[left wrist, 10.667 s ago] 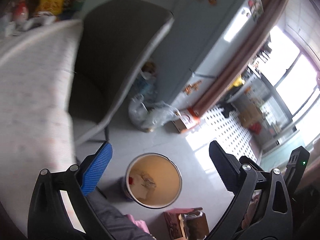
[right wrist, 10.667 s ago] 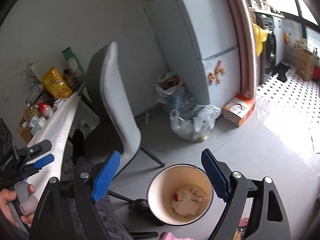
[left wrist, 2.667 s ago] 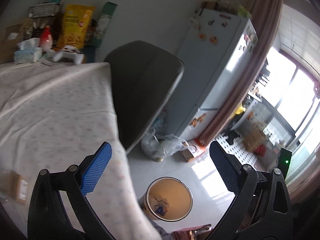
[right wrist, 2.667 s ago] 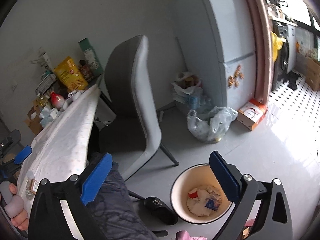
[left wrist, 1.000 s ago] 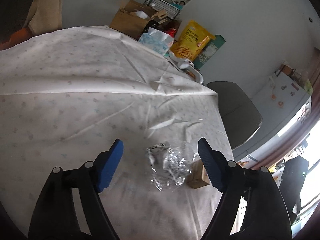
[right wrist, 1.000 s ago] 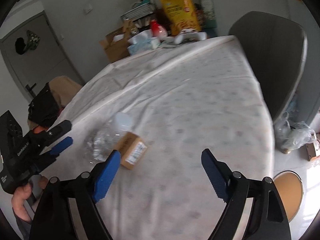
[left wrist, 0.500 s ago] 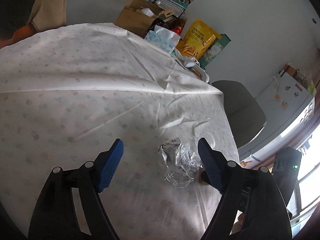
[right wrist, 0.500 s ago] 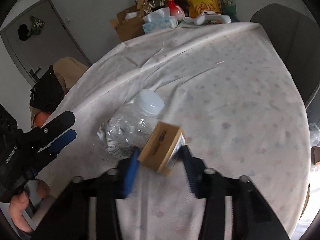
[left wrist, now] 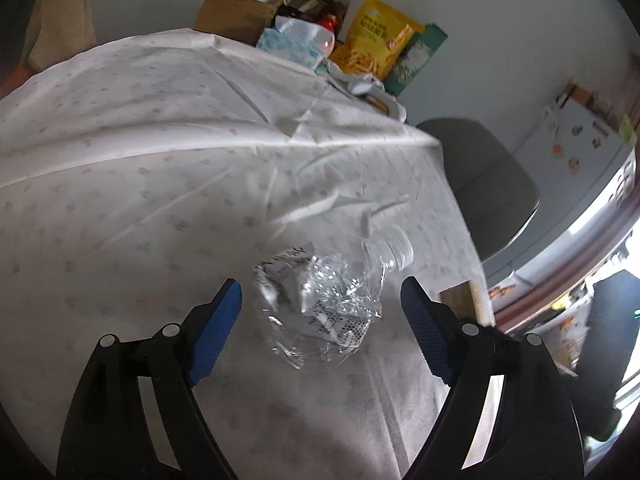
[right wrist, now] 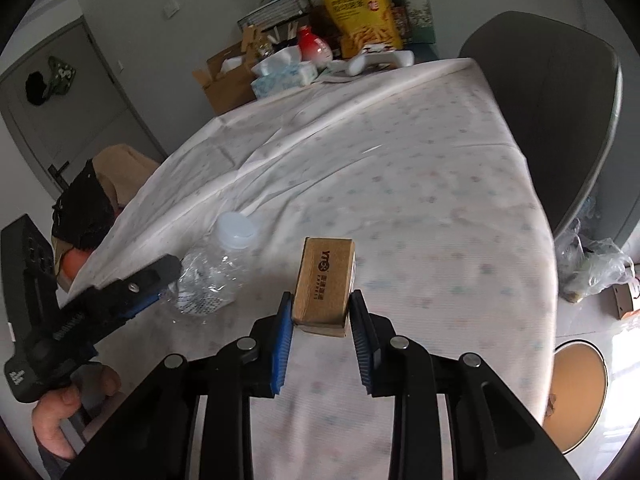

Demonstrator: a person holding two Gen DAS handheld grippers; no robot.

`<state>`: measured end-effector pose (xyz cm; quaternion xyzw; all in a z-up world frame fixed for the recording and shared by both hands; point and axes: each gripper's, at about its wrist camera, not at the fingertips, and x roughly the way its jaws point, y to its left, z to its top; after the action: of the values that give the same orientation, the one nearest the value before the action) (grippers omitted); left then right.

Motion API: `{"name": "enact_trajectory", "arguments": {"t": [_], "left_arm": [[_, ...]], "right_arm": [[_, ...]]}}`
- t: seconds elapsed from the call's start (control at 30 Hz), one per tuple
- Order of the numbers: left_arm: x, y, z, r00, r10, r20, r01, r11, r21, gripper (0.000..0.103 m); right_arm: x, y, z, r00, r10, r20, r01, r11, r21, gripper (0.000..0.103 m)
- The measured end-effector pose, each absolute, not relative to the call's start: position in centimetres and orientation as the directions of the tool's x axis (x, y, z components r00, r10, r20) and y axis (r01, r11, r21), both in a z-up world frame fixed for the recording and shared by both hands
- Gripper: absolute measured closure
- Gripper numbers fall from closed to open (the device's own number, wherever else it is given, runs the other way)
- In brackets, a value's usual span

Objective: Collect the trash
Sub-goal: 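Grasp the small cardboard box with the right tool while the left tool grasps the clear bottle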

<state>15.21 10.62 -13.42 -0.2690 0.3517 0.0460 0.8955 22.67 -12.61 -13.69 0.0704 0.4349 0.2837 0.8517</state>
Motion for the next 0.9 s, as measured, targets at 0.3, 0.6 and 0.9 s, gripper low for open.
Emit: {"name": "enact_trajectory", "arguments": {"t": [0.3,0.6,0.9], "left_arm": [[17.7,8.3,-13.7,0.678,-0.009,-0.735,-0.305,0.907,-0.292,0.017],[19.1,7.2,-13.8,0.637,0.084,-0.767,-0.334,0.926,-0.176,0.019],[18.1,5.6,-11.4,0.695,0.082,-0.715,-0.297,0.938,-0.182,0.059]], "right_arm": [[23.7,-17.0,-13.5,0.504,0.548,-0.668,-0.363,0.836,0.412,0.074],[23.8,-19.6,-14.1,0.515,0.549,-0.658,-0.322,0.836,0.444,0.074],[23.4,-22.0,-13.6,0.547,0.531,-0.647,-0.292,0.846,0.446,0.074]]}}
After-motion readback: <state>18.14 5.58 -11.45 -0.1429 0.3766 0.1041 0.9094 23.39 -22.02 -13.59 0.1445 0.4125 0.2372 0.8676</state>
